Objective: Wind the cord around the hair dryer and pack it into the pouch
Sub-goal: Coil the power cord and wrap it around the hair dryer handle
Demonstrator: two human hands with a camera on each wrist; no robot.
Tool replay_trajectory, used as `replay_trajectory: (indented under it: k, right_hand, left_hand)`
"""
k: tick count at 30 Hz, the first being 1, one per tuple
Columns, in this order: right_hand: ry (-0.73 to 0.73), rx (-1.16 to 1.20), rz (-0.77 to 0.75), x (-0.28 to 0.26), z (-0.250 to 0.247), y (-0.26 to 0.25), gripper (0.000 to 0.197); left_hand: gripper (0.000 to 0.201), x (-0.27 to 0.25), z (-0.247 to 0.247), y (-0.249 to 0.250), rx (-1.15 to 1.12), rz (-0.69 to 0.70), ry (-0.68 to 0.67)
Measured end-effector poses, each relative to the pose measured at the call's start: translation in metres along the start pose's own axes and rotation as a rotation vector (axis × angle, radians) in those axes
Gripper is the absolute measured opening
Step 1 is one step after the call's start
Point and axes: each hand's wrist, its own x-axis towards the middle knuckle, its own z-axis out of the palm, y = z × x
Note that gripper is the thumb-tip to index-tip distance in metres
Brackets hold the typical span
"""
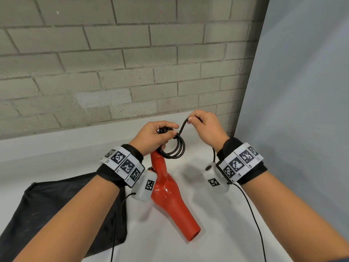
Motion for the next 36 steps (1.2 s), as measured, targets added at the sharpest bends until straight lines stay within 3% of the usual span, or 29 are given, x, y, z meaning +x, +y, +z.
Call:
replay_trajectory:
  k: [9, 14, 22, 32, 34, 36]
  right_hand:
    - [0.039, -0.104, -0.148, -0.011, 0.002, -0.025, 0.019]
    - [-0.025, -0.088, -0.202, -0.013, -0.007, -0.025, 0.016]
    - [-0.207, 0.001, 0.076, -0.028, -0.008, 0.033, 0.011]
    - [-0.52, -0.24, 0.434, -0.062, 0.021, 0.114, 0.008]
    - [-0.504, -0.266, 0.461, -0.063, 0.021, 0.118, 0.01]
    - [-0.397, -0.21, 0.479, -0.058, 0.02, 0.113, 0.011]
  left_hand:
    - [0.026, -0.004, 0.002, 0.015, 0.133, 0.012, -0.177]
    - [0.02, -0.001, 0.005, 0.01, 0.094, 0.003, -0.129]
    - [0.015, 0.006, 0.012, 0.0, -0.069, -0.019, 0.106]
    - [0.017, 0.009, 0.012, -0.006, -0.153, -0.017, 0.152]
    - [0.017, 0.008, 0.013, -0.005, -0.163, -0.021, 0.136]
    - [0.018, 0.008, 0.013, -0.004, -0.166, -0.024, 0.134]
